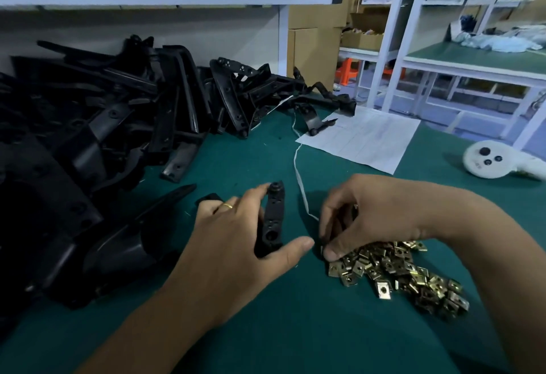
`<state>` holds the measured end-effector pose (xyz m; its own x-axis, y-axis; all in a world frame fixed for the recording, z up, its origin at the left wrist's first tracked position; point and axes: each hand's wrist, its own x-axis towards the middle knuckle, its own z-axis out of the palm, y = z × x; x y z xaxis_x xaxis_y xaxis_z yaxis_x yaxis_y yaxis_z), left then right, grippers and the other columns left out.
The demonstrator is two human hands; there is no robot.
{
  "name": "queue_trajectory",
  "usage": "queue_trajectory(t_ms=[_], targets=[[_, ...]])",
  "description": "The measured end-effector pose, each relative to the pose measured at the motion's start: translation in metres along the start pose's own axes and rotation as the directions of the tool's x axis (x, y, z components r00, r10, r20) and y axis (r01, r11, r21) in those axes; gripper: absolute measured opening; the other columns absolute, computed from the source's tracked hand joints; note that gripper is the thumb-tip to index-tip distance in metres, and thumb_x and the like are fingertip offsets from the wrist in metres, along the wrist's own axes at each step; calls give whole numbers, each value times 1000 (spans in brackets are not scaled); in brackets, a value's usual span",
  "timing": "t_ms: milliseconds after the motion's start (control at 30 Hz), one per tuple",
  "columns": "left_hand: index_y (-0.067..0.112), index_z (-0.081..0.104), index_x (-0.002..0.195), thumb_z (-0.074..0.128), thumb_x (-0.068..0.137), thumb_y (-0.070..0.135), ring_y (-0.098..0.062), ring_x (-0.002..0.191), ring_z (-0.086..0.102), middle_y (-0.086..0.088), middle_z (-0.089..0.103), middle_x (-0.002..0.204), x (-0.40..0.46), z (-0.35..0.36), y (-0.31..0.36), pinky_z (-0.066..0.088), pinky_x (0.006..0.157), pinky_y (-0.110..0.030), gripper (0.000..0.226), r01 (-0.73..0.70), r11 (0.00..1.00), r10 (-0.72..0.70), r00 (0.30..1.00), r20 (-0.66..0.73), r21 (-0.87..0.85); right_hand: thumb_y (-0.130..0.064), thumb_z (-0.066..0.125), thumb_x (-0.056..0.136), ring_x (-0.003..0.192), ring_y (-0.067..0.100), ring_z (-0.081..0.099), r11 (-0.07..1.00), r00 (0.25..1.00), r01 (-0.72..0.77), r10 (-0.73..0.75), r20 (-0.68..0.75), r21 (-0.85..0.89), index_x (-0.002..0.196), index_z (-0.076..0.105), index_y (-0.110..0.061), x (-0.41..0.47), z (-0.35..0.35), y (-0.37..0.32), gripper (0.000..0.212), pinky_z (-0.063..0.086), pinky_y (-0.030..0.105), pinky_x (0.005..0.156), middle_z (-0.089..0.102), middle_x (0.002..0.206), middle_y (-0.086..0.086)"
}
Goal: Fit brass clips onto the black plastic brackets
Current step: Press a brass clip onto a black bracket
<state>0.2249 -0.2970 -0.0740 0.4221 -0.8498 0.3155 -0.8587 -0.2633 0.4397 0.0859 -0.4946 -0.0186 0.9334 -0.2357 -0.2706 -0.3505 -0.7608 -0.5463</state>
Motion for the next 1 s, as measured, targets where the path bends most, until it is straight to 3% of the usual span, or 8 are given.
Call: queue_trajectory(t_ms=[233,400,567,667,733,833,900,1000], targets=[[48,11,162,45,58,98,1,125,32,33,52,126,-8,-4,-2,31,107,-25,121,46,988,-22,986,163,-144,-38,90,77,80,1,69,999,993,35,-37,-108,-21,84,79,-36,1,1,-5,13,53,21,76,76,86,-17],[51,15,161,58,45,100,-1,133,35,33,61,128,-5,-7,-5,32,113,-28,133,105,959,-54,979,194,-263,-33,82,87,85,11,70,996,983,63,-51,-175,60,89,77,-30,6,0,-1,6,58,37,87,77,86,-10],[52,15,160,70,43,95,-1,135,32,33,58,133,-4,-7,-5,31,115,-28,137,75,962,-10,971,240,-263,-18,75,95,84,16,74,982,984,120,-98,-151,146,92,74,-19,5,2,-2,3,59,36,88,79,88,-2],[50,13,162,71,45,93,2,130,34,31,58,134,-3,-6,-6,26,109,-15,137,66,968,-26,986,162,-243,-20,77,92,86,14,73,974,968,169,-136,-210,148,92,76,-20,4,0,-2,2,58,35,88,78,88,-2],[43,15,164,69,49,89,8,120,34,28,59,132,-3,-7,-3,20,106,-6,135,12,983,-3,999,47,-186,-19,79,90,82,14,73,945,943,245,-181,-279,216,90,77,-16,4,1,-6,4,58,29,77,78,86,2],[20,30,163,65,57,83,12,99,27,25,54,123,-3,-8,3,31,95,-13,128,-101,994,96,986,-133,-30,-15,84,81,71,19,65,839,883,398,-240,-403,372,87,75,-5,5,5,-13,14,53,22,68,74,78,17],[12,34,160,64,61,81,10,99,27,19,57,117,-3,-8,5,30,89,-16,124,-124,992,128,970,-208,33,-11,84,77,70,24,65,768,857,459,-251,-449,447,86,70,3,7,9,-17,22,55,26,67,73,79,24],[13,27,162,67,63,78,-3,112,42,10,66,126,-2,-8,2,35,97,-26,125,-126,991,131,966,-221,34,-2,81,81,70,25,69,694,840,503,-251,-482,515,90,63,11,14,16,-22,24,59,28,69,73,79,23]])
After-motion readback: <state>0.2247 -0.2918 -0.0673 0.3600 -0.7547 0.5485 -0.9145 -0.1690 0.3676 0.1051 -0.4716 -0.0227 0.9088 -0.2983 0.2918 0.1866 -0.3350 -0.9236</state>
